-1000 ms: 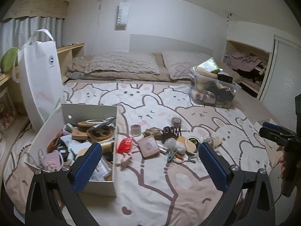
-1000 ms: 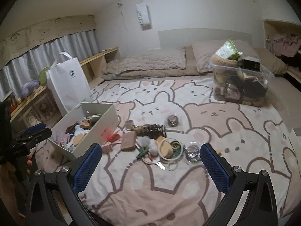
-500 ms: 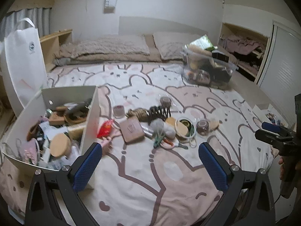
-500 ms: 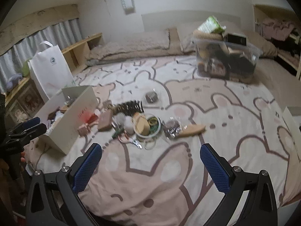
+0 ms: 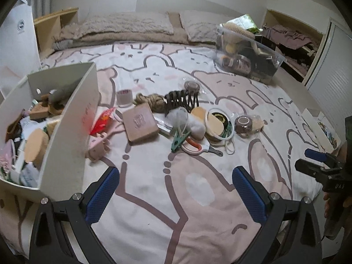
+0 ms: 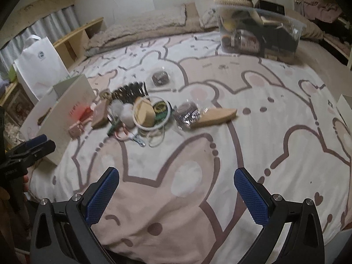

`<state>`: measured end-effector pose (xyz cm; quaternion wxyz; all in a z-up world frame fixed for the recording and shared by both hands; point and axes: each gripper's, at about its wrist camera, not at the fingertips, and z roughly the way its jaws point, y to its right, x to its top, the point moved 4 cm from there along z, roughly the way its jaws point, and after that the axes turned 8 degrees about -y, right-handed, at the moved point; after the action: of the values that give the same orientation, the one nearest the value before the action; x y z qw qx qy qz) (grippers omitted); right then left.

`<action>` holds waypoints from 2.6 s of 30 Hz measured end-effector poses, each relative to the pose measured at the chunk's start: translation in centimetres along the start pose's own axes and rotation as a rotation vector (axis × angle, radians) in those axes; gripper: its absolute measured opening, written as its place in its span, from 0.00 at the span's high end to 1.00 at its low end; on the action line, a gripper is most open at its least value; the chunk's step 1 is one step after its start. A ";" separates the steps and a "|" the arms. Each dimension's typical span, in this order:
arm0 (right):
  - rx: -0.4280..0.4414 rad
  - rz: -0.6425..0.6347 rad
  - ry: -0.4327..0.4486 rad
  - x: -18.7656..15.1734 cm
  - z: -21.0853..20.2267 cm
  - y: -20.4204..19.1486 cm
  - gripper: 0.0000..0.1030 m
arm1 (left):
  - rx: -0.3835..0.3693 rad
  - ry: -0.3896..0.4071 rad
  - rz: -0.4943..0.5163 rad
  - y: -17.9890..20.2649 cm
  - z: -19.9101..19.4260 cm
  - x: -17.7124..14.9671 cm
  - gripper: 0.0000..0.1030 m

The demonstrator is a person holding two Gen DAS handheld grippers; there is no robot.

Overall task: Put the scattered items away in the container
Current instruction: 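Move the left tool to the green clothespin while the right tool approaches the wrapped brown bandage roll, then close the left tool on the green clothespin while the right tool grips the wrapped bandage roll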

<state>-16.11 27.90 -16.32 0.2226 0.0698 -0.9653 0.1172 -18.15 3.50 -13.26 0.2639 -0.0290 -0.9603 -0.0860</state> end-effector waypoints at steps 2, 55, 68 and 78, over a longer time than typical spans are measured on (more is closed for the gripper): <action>-0.003 0.004 -0.014 -0.1 0.5 0.3 0.00 | -0.014 -0.009 -0.002 0.3 0.9 0.1 0.00; -0.269 -0.469 -0.123 10.1 13.4 -0.2 0.00 | -0.168 -0.087 -0.173 -1.9 13.8 2.6 0.71; -0.251 -0.424 -0.121 8.3 12.8 -0.6 0.54 | -0.192 -0.108 -0.135 -0.3 12.9 2.5 0.84; -0.161 -0.302 -0.092 4.3 9.0 -0.3 0.56 | -0.180 -0.115 -0.094 -0.1 10.2 0.0 0.84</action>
<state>-23.64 24.93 -22.16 0.1982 0.2014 -0.9592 0.0017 -23.24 5.25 -21.90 0.2004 -0.0122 -0.9625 -0.1826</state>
